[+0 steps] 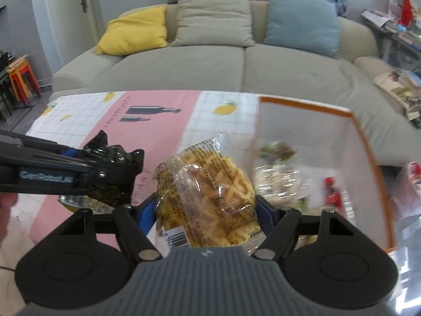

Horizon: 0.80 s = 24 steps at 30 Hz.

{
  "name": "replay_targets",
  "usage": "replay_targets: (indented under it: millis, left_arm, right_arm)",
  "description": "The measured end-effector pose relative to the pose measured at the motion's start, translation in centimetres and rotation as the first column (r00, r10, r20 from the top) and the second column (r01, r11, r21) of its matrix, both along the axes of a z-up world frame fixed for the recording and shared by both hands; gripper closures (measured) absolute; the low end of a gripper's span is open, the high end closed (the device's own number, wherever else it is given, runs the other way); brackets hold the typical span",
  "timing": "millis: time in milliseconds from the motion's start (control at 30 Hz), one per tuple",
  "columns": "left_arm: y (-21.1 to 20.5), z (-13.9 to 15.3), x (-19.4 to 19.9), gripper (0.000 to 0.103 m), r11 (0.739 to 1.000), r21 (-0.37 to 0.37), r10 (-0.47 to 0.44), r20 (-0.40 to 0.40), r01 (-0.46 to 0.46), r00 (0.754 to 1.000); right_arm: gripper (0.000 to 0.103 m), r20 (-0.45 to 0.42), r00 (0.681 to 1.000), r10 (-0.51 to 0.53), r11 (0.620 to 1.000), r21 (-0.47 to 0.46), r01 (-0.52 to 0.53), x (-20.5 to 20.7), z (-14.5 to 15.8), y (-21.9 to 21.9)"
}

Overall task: Organize snacks
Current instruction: 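Lift both packs and carry them over the orange box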

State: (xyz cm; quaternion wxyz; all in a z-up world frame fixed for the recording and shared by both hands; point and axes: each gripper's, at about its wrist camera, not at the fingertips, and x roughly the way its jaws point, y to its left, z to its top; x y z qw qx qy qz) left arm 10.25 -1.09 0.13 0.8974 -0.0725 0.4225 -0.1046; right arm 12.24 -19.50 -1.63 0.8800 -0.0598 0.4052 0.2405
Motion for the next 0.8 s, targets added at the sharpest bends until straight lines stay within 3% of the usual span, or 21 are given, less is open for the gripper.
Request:
replay_targets:
  millis: [167, 400, 600, 800]
  left_arm:
    - [-3.1, 1.4, 2.7, 0.06, 0.997, -0.025, -0.076, 0.015, 0.076, 0.997]
    - [-7.9, 1.4, 7.5, 0.06, 0.98, 0.002, -0.197, -0.017, 0.197, 0.98]
    - [-11.1, -0.2, 11.7, 0.06, 0.959, 0.038, -0.278, -0.082, 0.282, 0.957]
    - [-12.7, -1.7, 15.3, 0.06, 0.92, 0.081, -0.372, -0.121, 0.383, 0.92]
  right_arm:
    - [0.03, 0.024, 0.998, -0.054, 0.998, -0.034, 0.055, 2.0, 1.7, -3.8]
    - [0.03, 0.044, 0.995, -0.09, 0.987, -0.128, 0.095, 5.9, 2.9, -8.0]
    - [0.03, -0.008, 0.995, -0.096, 0.975, -0.203, 0.092, 10.9, 1.0, -9.7]
    - [0.03, -0.059, 0.997, -0.057, 0.967, -0.253, 0.04, 14.9, -1.9, -10.2]
